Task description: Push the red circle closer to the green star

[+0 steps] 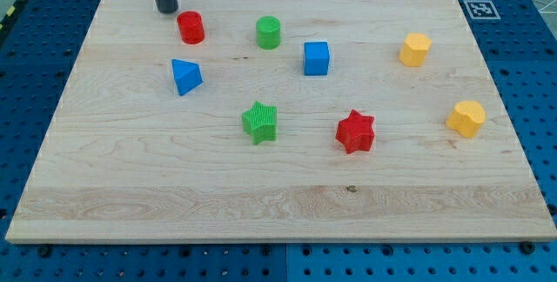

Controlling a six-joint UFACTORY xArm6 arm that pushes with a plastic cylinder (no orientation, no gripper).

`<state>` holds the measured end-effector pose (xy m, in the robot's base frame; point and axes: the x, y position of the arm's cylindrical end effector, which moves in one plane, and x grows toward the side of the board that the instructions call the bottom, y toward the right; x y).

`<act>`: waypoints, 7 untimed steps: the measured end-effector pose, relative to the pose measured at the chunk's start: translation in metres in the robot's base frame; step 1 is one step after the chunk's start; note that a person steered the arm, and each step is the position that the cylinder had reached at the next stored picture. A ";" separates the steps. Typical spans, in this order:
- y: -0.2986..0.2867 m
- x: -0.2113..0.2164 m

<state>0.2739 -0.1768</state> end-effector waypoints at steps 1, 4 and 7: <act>0.010 0.061; -0.008 0.006; 0.071 0.080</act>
<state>0.3541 -0.1060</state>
